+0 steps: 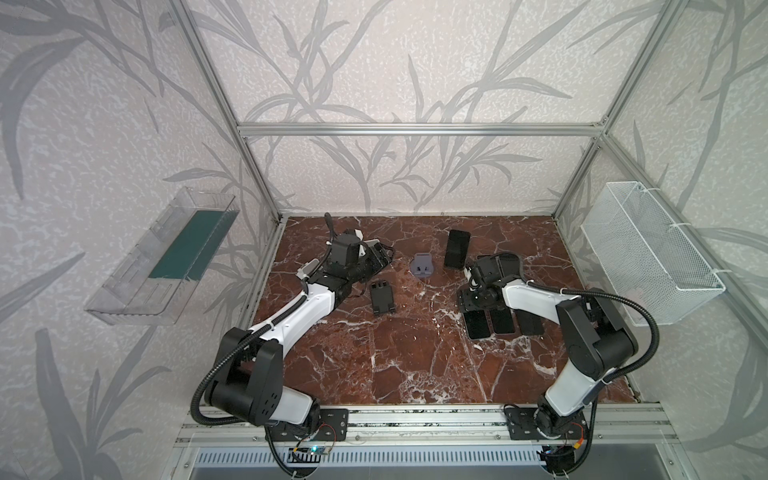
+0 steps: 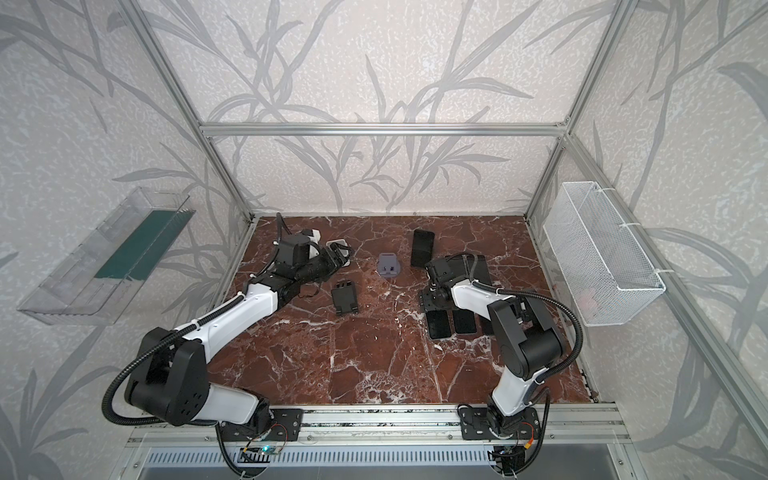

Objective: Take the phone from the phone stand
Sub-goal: 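Lower the teal-framed phone flat beside the flat phones and open the right gripper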

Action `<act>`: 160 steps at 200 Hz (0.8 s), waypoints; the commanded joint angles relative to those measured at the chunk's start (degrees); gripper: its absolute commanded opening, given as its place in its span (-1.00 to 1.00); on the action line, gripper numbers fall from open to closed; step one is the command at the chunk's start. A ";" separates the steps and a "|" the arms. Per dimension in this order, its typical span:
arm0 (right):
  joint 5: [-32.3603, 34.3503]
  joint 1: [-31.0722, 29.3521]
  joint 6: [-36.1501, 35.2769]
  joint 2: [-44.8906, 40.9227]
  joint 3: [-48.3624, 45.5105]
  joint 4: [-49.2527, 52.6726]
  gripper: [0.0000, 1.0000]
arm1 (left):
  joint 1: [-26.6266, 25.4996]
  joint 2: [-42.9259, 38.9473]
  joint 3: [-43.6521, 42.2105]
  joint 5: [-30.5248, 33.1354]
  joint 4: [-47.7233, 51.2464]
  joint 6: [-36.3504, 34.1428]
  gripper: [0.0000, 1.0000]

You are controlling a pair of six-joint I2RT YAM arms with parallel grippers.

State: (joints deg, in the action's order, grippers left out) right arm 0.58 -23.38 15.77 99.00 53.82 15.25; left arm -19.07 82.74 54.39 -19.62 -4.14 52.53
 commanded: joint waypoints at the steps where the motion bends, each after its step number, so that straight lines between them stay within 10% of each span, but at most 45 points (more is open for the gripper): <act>1: 1.71 -0.26 0.00 -0.50 -1.18 3.47 0.56 | -0.27 0.40 1.78 -0.35 0.21 -0.06 0.57; 160: 5.12 -2.18 2.94 -5.68 2.76 6.76 0.69 | -0.57 0.68 1.97 -0.66 0.23 -0.24 0.57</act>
State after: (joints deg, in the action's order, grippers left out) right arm 3.60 -24.97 17.10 96.64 53.95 18.74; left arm -19.38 82.74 54.39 -19.62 -4.14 52.51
